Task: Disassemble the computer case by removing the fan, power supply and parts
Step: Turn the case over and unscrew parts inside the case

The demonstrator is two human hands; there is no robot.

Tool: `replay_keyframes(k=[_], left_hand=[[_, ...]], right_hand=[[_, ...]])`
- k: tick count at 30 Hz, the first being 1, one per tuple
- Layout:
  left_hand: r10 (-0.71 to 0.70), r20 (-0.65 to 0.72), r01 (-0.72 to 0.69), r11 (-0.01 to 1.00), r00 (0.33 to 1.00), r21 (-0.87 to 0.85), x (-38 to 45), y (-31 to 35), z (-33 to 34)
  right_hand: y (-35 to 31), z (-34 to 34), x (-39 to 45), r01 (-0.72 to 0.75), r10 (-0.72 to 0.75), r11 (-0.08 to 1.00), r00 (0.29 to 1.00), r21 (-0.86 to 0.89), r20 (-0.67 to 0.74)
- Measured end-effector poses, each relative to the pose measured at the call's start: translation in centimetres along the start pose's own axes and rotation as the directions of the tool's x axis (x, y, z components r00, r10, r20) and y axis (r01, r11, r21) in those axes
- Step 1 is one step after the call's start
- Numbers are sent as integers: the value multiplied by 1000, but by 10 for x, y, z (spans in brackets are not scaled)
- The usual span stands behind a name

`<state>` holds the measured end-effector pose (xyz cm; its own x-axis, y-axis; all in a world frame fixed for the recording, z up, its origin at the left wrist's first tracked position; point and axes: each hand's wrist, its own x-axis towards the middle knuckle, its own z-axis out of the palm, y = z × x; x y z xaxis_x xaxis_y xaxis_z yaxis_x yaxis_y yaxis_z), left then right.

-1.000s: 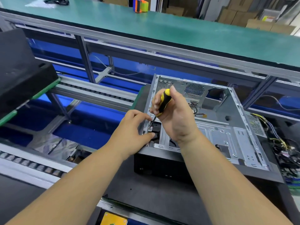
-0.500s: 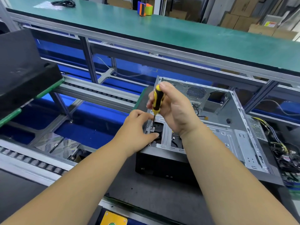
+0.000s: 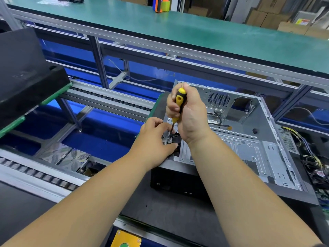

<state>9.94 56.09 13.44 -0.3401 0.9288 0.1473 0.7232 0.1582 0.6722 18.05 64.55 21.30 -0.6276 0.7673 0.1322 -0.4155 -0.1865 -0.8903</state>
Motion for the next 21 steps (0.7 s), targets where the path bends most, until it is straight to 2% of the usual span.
replay_keyframes(k=[8, 12, 15, 18, 19, 21], left_hand=[[-10, 10, 9, 1000, 1000, 24, -3, 1, 1], [-15, 14, 15, 1000, 1000, 8, -3, 0, 2], [-11, 4, 11, 1000, 1000, -23, -3, 0, 1], [-18, 4, 19, 998, 1000, -56, -2, 1, -1], [-23, 7, 23, 998, 1000, -60, -2, 1, -1], [-23, 9, 24, 997, 1000, -67, -2, 1, -2]], right_hand=[[4, -5, 4, 13, -12, 1000, 999, -11, 38], [1, -8, 7, -40, 40, 999, 990, -7, 132], [-4, -12, 15, -153, 153, 988, 942, -23, 299], [-8, -11, 20, -232, 247, 968, 831, -92, 499], [-7, -11, 19, -230, 250, 968, 813, -104, 526], [-7, -14, 17, -212, 229, 973, 822, -92, 522]])
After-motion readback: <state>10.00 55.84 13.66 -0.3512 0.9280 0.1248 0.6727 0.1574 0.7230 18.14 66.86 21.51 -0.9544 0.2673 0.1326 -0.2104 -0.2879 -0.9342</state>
